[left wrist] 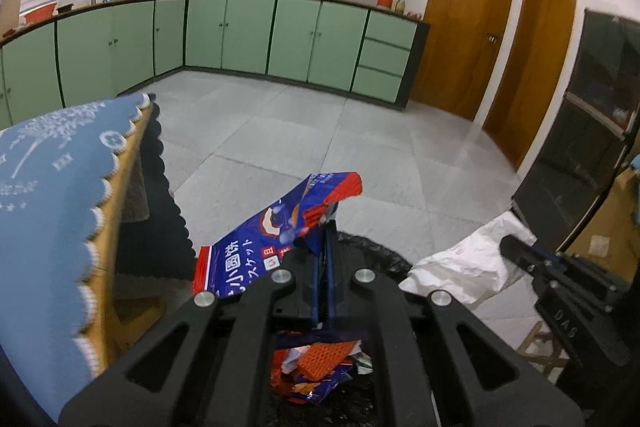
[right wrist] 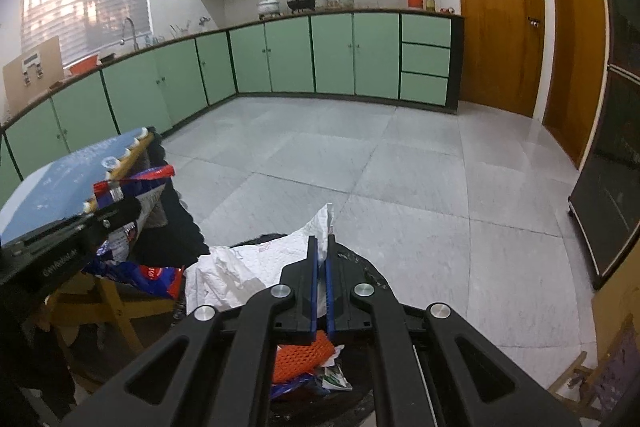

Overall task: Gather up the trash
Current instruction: 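Carry the blue packet and tissue to the black bin and release them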

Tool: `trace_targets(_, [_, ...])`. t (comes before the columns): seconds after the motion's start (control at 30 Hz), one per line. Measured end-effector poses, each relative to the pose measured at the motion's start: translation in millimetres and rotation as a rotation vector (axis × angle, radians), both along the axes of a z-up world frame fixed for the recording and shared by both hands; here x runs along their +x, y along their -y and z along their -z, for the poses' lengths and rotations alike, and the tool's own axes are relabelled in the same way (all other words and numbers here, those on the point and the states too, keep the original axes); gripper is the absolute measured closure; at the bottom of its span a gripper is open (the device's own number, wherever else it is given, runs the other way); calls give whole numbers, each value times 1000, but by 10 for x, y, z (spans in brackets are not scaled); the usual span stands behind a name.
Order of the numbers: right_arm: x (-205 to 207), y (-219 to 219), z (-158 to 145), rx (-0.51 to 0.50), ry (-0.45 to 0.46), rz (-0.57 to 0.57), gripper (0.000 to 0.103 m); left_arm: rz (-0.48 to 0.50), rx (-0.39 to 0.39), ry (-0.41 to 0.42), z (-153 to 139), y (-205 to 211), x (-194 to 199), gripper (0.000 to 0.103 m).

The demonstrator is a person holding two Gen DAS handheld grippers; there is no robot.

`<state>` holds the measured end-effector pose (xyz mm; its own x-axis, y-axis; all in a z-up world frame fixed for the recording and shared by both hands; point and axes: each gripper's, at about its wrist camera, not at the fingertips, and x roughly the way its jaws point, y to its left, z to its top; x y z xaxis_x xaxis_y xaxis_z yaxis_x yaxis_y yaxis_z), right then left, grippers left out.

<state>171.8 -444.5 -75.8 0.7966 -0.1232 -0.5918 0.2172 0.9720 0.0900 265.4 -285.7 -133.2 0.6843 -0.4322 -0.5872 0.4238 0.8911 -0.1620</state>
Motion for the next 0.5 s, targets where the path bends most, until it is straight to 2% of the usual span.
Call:
trace_targets(0.07, [41, 53, 96, 7, -13, -1, 99, -6, 18, -21, 123, 57, 59, 100])
trace_targets(0.23, [147, 136, 265, 26, -43, -16, 94, -10, 21, -94, 289, 109, 213, 91])
trace_targets(0.3, [180, 130, 300, 34, -57, -18, 91, -5, 15, -107, 287, 104, 258, 79])
trace_targets(0.43, [170, 173, 281, 48, -53, -16, 75, 10, -2, -113, 271, 140, 280, 67])
trace_targets(0.5, [152, 198, 247, 58, -45, -10, 75, 15, -9, -114, 261, 152, 271, 63])
